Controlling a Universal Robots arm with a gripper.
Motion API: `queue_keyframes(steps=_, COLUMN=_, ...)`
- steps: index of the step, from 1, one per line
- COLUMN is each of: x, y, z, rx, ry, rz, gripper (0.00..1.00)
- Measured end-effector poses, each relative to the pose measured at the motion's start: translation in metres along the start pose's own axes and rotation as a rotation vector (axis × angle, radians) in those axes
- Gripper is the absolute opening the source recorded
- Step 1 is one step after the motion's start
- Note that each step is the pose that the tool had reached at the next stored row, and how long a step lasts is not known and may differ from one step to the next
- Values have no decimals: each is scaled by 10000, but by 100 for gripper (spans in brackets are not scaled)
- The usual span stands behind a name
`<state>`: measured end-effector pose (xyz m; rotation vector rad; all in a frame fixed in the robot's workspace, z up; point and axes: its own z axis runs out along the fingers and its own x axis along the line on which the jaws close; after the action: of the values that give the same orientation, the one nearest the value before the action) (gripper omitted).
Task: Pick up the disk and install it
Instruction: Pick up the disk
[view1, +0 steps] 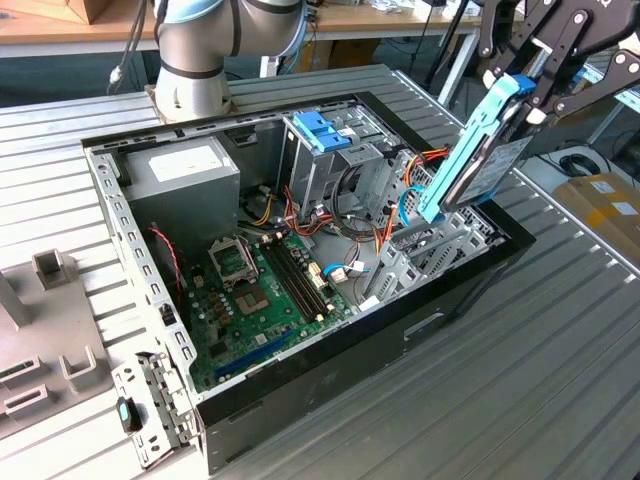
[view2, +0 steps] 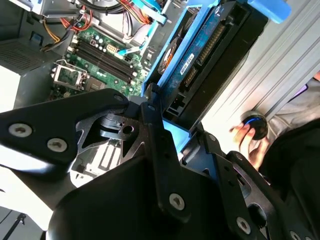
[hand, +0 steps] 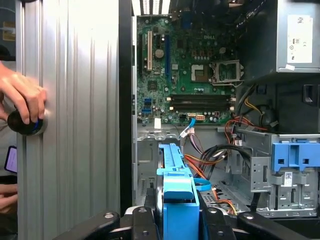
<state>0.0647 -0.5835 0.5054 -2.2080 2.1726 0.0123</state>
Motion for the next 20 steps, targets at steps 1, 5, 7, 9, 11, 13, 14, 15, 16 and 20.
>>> queue_keyframes(steps=1, x=13, y=-7, z=24, rx=0, ry=0, rz=0, gripper=37)
queue_keyframes(steps=5, x=42, y=-35, z=102, rx=-1, ry=0, rz=0, gripper=37)
queue_keyframes(steps=7, x=50, y=-52, z=138, rx=-1, ry=0, rz=1, gripper=37)
queue_keyframes(steps=9, x=53, y=-78, z=168, rx=-1, ry=0, rz=0, gripper=37)
queue_keyframes(steps=11, x=55, y=-122, z=199, rx=-1, ry=0, rz=0, gripper=37)
queue_keyframes(steps=13, x=57, y=-166, z=225, rx=-1, ry=-1, rz=0, gripper=37)
queue_keyframes(steps=14, x=58, y=-188, z=238, rx=-1, ry=-1, rz=-1, gripper=37)
queue_keyframes(steps=15, x=59, y=-222, z=258, rx=-1, ry=0, rz=0, gripper=37)
queue_keyframes(steps=16, x=60, y=-245, z=272, rx=-2, ry=-1, rz=0, gripper=37)
queue_keyframes(steps=20, x=62, y=-313, z=306, rx=-2, ry=1, rz=0, gripper=37)
